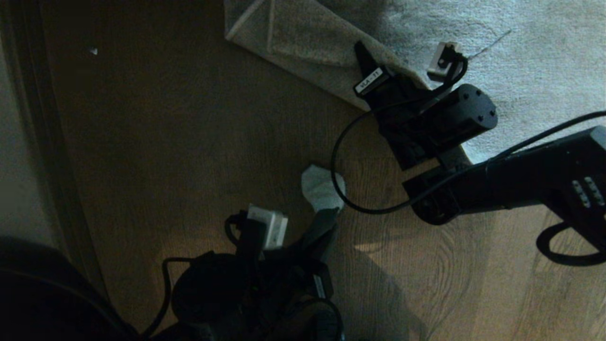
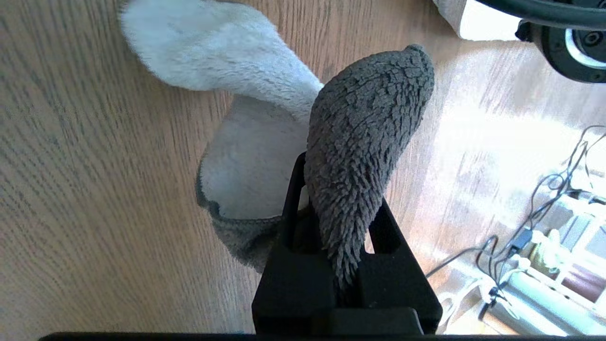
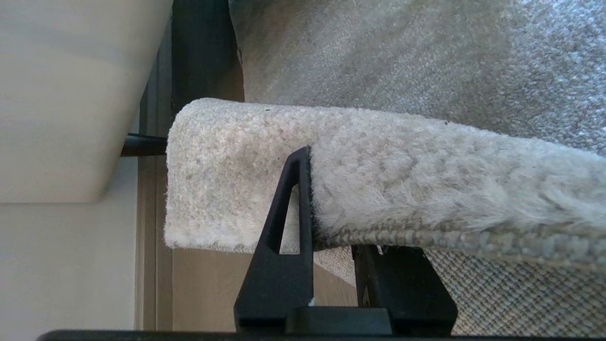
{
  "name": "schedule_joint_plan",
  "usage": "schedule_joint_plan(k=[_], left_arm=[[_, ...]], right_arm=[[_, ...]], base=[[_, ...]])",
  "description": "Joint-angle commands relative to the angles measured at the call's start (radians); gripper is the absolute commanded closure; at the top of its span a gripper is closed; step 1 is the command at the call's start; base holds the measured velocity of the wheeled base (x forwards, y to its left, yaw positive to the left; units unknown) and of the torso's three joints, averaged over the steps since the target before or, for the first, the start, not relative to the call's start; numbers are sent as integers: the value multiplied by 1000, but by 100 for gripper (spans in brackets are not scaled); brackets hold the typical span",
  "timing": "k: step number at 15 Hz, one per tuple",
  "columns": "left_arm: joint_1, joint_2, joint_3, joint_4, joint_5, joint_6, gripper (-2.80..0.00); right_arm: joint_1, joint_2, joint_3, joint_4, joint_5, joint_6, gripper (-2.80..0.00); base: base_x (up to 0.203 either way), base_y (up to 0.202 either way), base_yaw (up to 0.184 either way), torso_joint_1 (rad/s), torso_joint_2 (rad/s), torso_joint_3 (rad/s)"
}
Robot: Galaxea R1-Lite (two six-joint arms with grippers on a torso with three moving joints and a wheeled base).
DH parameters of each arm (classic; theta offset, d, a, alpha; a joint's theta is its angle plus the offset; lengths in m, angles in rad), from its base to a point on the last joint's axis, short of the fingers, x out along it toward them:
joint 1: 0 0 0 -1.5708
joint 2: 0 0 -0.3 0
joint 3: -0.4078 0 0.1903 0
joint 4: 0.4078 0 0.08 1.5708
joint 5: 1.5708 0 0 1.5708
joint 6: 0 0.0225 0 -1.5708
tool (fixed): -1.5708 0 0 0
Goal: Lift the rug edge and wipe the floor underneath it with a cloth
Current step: Wipe the floor under the carpet with a rag
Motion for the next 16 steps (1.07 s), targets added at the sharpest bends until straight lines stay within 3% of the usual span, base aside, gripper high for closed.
schedule_joint_plan(k=[1, 4, 12, 16], left_arm=[[2, 2, 0, -47, 4, -3, 0], [21, -3, 0, -47, 3, -2, 0], [255, -9, -4, -47, -48, -8, 0], [302, -9, -9, -47, -71, -8, 0]], right_arm=[[1, 0, 0, -48, 0, 2, 0], [1, -5, 0, -48, 0, 2, 0], [-7, -28, 15, -48, 0, 2, 0], [-6, -27, 15, -48, 0, -19, 0]], base=[[0, 0, 0, 0, 0, 0], [0, 0, 0, 0, 0, 0], [0, 0, 0, 0, 0, 0], [0, 0, 0, 0, 0, 0]])
